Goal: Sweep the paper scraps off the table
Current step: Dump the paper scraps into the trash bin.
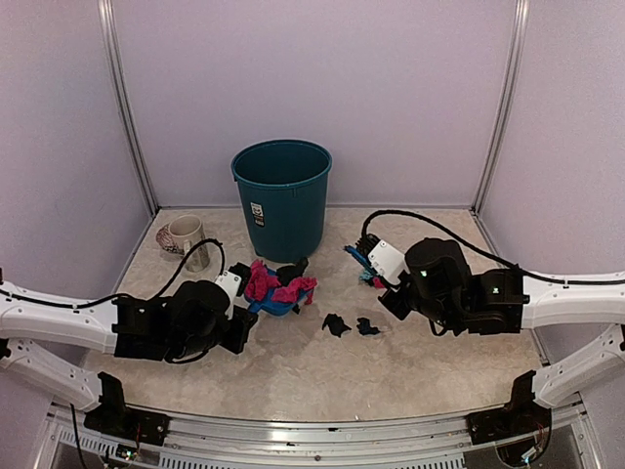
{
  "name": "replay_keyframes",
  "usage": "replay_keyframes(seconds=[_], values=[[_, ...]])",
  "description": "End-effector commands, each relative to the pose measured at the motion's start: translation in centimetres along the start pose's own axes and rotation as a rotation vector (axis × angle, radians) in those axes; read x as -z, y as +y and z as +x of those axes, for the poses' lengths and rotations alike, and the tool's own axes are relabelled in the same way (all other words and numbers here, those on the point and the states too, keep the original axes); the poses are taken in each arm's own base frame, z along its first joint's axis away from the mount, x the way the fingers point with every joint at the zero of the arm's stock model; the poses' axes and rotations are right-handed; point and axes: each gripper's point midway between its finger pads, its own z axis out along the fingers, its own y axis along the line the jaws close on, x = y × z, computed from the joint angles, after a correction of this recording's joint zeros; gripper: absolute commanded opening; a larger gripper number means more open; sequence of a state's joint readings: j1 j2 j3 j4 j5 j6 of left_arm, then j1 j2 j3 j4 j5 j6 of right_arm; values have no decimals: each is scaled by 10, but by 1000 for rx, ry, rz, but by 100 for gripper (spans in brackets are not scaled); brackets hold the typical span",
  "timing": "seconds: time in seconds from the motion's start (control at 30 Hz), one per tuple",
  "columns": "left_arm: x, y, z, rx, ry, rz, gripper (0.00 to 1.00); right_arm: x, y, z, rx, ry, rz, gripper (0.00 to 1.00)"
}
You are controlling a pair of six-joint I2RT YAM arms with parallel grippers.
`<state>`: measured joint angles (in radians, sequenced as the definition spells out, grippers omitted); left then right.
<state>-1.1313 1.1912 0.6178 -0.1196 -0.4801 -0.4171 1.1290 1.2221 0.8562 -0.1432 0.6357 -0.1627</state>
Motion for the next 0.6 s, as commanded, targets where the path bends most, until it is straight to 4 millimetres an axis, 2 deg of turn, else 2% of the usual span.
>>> replay_keyframes(seconds=[0.0, 0.23, 0.57], values=[[17, -3, -35, -3, -73, -20, 0, 6, -12, 0, -63, -24, 40, 0], [36, -8, -68, -8, -117, -15, 0, 12, -17, 4, -83, -32, 49, 0], [64, -15, -134, -60, -171, -37, 0, 15, -20, 10, -99, -31, 55, 0]])
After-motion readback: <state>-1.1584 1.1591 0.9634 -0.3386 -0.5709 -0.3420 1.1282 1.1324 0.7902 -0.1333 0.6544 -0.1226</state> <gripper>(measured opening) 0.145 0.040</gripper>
